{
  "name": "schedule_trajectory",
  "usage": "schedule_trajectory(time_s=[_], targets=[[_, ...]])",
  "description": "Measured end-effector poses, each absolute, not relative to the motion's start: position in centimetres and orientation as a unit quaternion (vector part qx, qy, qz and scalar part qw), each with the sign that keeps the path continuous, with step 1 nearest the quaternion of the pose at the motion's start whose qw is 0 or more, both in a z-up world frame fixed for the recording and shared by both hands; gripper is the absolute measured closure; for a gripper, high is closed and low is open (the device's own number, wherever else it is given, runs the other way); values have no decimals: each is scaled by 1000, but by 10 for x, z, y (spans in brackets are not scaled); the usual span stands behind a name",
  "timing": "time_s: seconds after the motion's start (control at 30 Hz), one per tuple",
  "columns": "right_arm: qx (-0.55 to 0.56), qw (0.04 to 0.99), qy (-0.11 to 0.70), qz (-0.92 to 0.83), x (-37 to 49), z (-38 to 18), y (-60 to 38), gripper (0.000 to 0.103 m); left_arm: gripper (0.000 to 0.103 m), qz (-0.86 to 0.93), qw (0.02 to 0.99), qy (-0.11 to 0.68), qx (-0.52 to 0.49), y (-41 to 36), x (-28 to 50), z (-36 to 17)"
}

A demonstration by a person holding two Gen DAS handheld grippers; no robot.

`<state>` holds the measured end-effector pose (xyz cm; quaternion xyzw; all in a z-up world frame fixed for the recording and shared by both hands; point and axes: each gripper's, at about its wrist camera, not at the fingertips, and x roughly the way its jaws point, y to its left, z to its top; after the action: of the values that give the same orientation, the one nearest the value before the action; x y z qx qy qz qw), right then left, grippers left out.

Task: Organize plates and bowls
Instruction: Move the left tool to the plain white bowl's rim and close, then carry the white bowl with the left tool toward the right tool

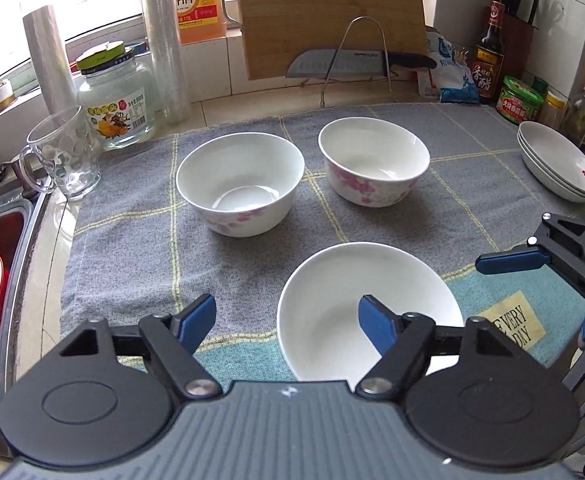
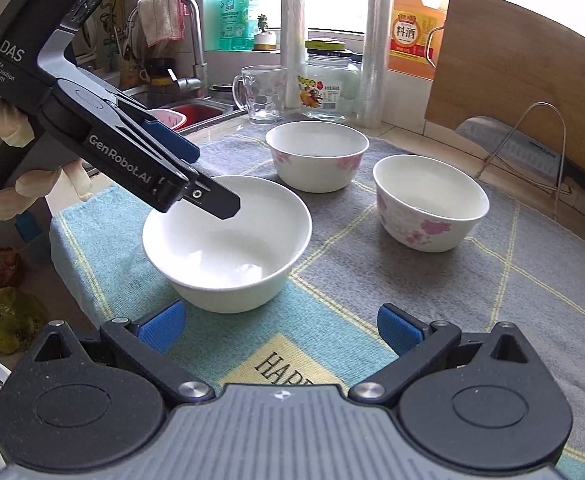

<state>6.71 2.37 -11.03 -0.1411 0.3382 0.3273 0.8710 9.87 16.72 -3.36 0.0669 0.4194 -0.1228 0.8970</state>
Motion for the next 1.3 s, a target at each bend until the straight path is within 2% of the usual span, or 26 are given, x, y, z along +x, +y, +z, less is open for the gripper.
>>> schedule_trajectory(time_s=[0.23, 0.37, 0.97, 1.3], targets=[[-150, 864, 329, 351, 71, -111, 43, 1, 45, -146, 888, 433, 54, 168, 99, -38], [-158, 856, 333, 362, 73, -113, 48, 14, 52, -159, 884, 436, 51, 167, 100, -39], [-158, 857, 329, 364, 71, -110, 48, 17, 55, -171, 881, 439, 50, 161, 101, -39], [-147, 868, 337, 335, 66, -100, 21, 17, 55, -210, 875, 433, 59, 133, 106, -38]])
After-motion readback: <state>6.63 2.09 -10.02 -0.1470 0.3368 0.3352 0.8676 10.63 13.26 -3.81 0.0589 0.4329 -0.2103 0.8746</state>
